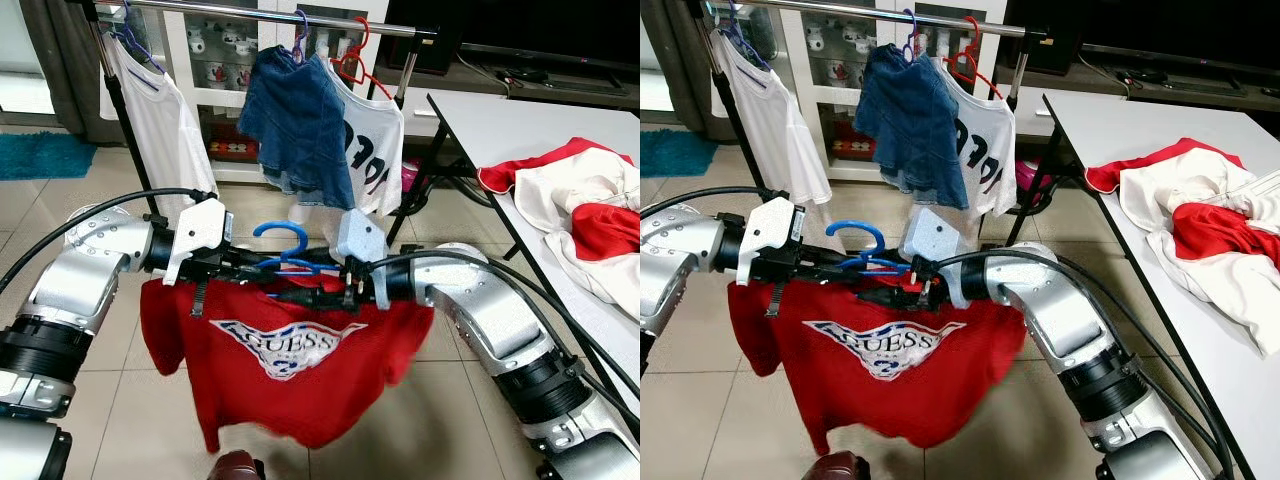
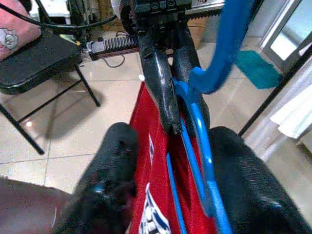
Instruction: Hang hanger
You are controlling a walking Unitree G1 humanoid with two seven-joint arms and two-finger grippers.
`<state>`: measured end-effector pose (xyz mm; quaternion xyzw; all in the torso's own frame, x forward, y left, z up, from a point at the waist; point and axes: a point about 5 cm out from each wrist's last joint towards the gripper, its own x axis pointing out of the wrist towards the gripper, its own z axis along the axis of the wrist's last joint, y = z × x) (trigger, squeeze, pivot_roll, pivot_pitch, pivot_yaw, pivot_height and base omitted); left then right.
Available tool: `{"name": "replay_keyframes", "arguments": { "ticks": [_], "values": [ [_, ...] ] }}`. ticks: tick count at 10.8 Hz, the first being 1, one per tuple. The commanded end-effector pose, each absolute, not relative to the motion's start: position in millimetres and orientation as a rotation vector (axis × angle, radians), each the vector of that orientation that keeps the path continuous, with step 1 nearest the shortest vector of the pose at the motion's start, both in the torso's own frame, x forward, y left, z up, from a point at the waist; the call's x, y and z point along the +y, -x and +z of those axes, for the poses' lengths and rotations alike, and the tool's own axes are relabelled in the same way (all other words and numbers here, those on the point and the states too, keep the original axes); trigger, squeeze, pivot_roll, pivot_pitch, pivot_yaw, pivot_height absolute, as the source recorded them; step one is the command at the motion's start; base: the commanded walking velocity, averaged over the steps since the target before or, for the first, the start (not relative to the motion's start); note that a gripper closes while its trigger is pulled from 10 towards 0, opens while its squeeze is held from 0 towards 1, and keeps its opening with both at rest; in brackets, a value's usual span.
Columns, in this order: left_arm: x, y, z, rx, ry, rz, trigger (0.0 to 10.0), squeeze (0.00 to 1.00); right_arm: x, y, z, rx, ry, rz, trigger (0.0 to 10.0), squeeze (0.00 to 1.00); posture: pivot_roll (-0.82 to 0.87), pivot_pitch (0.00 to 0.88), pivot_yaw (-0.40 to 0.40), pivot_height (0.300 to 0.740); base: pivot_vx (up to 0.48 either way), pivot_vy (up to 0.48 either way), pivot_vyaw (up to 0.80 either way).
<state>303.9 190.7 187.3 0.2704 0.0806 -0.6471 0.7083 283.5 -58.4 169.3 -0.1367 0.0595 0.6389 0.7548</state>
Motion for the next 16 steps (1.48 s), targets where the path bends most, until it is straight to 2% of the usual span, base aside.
{"name": "replay_keyframes", "arguments": {
  "ticks": [1, 7, 11, 15, 16],
  "values": [
    [187, -303, 194, 0.148, -0.620, -1.452, 0.0, 0.00, -62, -280, 169, 0.141, 0.290, 1.417, 0.0, 0.00, 0.01, 0.000, -0.054, 0.740, 0.000, 0.000, 0.00],
    [191, -300, 195, 0.153, -0.601, -1.430, 0.0, 0.00, -62, -272, 164, 0.183, 0.262, 1.463, 0.0, 0.00, 0.02, 0.000, -0.070, 0.740, 0.000, 0.000, 0.00],
    [191, -301, 197, 0.146, -0.570, -1.400, 0.0, 0.00, -57, -269, 162, 0.154, 0.200, 1.419, 0.0, 0.00, 0.01, 0.000, -0.061, 0.740, 0.000, 0.000, 0.00],
    [192, -299, 198, 0.137, -0.530, -1.378, 0.0, 0.00, -57, -263, 159, 0.162, 0.188, 1.460, 0.0, 0.00, 0.02, 0.000, -0.048, 0.740, 0.000, 0.000, 0.00],
    [193, -300, 196, 0.151, -0.508, -1.373, 10.0, 0.00, -57, -263, 159, 0.163, 0.179, 1.454, 0.0, 0.00, 0.02, 0.000, -0.048, 0.740, 0.000, 0.000, 0.00]
  ]
}}
